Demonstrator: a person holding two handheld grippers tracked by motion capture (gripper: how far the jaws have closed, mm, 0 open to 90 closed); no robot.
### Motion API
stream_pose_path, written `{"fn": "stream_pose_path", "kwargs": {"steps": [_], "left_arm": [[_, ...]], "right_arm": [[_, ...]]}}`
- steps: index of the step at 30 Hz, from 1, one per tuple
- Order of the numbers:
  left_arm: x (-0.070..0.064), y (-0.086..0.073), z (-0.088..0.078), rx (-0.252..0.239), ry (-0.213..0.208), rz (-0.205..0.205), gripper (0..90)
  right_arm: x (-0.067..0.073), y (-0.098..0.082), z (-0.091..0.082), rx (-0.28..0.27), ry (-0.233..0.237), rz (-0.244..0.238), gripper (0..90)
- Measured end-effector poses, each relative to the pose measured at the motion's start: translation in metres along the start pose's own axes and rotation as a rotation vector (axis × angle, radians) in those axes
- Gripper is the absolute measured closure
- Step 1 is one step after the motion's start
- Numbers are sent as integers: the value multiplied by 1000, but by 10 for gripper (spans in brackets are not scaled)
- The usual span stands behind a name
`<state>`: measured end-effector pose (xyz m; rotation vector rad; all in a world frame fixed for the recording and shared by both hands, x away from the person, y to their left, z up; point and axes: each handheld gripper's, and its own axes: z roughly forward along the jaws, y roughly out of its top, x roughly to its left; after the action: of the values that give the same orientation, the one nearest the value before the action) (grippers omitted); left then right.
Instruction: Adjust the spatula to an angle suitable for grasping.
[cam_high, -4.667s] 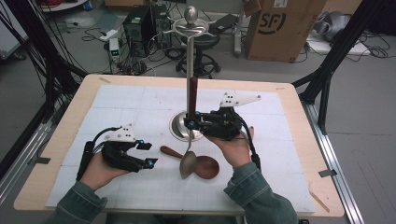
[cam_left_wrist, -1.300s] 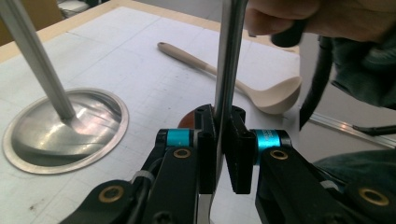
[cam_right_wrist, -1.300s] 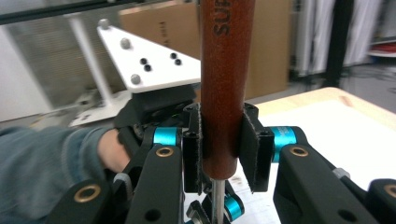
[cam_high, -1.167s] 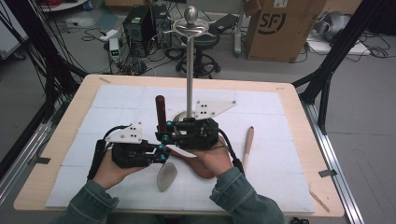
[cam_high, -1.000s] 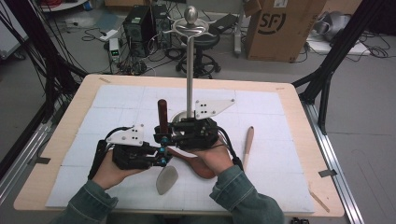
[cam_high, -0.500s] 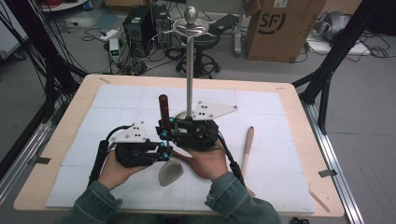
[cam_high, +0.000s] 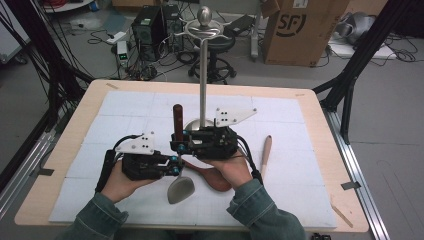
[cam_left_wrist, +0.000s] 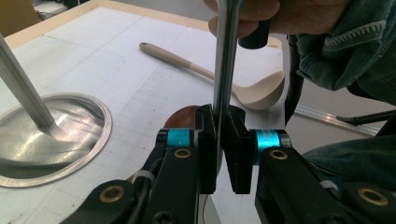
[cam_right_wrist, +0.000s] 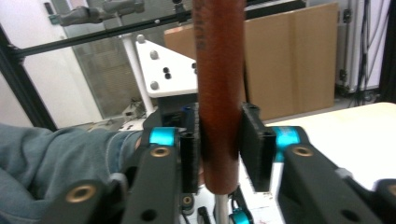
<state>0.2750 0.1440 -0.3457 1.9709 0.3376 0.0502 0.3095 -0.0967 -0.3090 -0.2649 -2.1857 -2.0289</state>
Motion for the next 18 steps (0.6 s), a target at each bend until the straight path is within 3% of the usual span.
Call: {"fn": "stream_pose_path", "kwargs": {"steps": [4, 5, 10, 14, 18], "left_arm": [[1, -1, -1, -6, -9, -24, 815], [1, -1, -1, -7, 6, -30, 742], [2, -2, -7, -22, 42, -55, 616], [4, -3, -12, -17, 64, -64, 570], [6, -5, -16, -9, 86, -65, 527]], "right_arm": [[3, 1, 0, 3, -31, -5, 730], [3, 1, 0, 4, -39, -3, 730], [8, 9, -4, 16, -129, -24, 732], [11, 17, -10, 31, -206, -49, 731], [10, 22, -17, 31, -244, -41, 732]]}}
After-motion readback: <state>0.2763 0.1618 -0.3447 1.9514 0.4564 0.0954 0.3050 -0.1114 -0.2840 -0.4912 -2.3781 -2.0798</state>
